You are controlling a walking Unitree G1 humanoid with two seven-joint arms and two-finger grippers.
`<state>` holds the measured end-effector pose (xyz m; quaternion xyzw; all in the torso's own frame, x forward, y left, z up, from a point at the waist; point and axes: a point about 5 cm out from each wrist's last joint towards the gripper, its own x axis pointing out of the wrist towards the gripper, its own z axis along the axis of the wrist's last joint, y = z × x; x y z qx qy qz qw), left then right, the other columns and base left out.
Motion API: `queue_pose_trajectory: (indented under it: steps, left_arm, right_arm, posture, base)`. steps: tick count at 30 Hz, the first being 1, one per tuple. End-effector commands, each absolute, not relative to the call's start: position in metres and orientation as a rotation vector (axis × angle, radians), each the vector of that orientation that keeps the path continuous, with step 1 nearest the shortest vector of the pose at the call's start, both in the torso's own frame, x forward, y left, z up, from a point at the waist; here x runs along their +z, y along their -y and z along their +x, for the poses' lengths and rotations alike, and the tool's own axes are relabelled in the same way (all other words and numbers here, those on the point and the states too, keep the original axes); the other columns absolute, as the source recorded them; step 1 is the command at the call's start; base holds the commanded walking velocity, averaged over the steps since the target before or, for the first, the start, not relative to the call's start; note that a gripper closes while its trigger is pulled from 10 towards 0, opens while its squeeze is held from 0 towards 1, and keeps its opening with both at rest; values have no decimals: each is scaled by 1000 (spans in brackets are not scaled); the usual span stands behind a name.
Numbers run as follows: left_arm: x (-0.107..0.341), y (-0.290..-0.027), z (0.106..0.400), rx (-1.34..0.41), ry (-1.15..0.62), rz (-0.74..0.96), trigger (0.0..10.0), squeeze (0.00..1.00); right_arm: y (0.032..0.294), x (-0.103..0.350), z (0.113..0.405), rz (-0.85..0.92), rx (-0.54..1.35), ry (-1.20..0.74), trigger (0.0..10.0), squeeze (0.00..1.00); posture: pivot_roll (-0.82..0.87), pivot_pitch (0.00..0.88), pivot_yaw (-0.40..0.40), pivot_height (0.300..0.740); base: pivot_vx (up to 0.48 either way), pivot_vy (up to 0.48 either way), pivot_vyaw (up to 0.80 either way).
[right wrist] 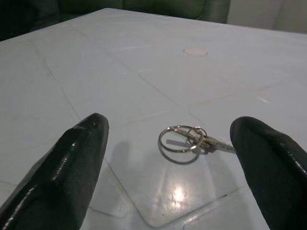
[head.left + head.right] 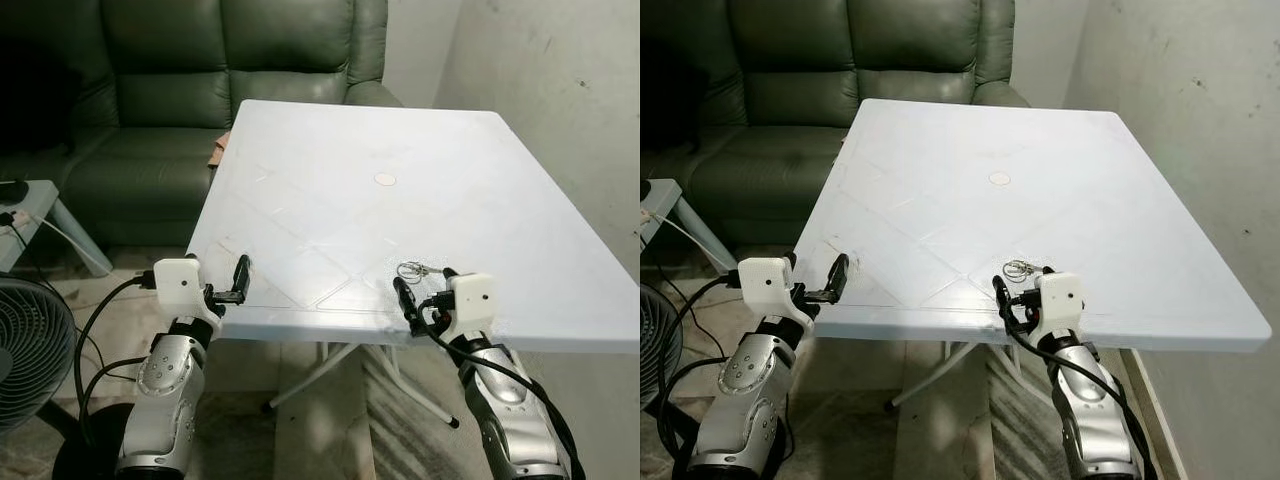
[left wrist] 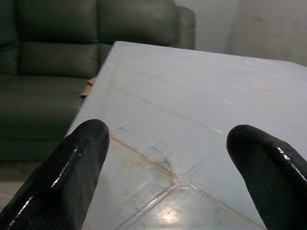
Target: Hang keys on a hook
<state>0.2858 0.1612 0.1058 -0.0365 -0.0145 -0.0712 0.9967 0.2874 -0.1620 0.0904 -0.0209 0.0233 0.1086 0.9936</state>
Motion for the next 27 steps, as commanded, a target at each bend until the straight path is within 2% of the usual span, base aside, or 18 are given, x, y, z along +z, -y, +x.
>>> queue_pose_trajectory:
  steps: [1,6,12,27]
  left_arm:
    - [110,-158,284,-185,43,-36,10000,0]
    - [113,-144,279,-274,55,-17,10000,0]
    - [116,-126,267,-371,68,-1,10000,0]
    - [124,-109,246,-473,83,24,10000,0]
  right_arm:
    - [165,90,293,-39,200,-67,10000,0]
    - [163,95,307,-49,170,-94,10000,0]
    - [157,100,321,30,138,-143,10000,0]
    - [140,94,334,112,106,-222,10000,0]
  posture:
    - [12,0,-26,740]
    - [21,13,-36,740]
    - [36,49,-53,740]
    - [71,90,-66,740]
  base:
    - [0,0,0]
    - [0,0,0]
    - [0,0,0]
    - [0,0,0]
